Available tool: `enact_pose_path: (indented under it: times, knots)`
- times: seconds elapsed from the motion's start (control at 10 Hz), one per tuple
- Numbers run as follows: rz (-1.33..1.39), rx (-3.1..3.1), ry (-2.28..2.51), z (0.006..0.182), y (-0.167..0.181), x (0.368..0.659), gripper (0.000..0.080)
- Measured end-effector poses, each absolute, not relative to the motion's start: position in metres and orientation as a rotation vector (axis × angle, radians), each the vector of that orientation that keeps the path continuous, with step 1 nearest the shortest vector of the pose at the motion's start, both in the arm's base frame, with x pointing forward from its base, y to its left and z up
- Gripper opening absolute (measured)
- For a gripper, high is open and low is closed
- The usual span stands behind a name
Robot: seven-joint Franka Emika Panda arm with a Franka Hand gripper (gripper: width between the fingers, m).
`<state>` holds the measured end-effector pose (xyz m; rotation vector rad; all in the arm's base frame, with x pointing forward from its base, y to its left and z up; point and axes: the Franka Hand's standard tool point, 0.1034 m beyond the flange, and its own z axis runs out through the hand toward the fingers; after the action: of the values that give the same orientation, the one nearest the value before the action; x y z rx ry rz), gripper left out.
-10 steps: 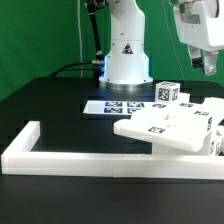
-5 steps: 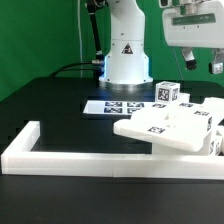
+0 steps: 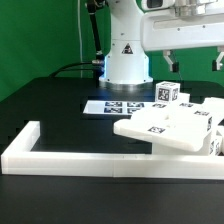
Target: Assemble chair
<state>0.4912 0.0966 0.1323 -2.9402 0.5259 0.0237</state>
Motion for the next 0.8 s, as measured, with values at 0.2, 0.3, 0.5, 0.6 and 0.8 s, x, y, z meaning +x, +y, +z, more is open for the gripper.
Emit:
enact_pose_path:
  times: [0.2, 0.3, 0.5, 0.6, 0.8]
  knots:
    - [0.007, -2.961, 0.387, 0.129, 0.088, 0.489, 0.0649]
    - [-0.004, -2.981, 0.247, 0.129, 0.087, 0.489, 0.0649]
    - [-0.025, -3.006, 0.002, 0.128, 0.085, 0.488, 0.0649]
    - [-0.042, -3.026, -0.148, 0.124, 0.085, 0.481, 0.0649]
    - [-0.022, -3.05, -0.237, 0.112, 0.089, 0.463, 0.0649]
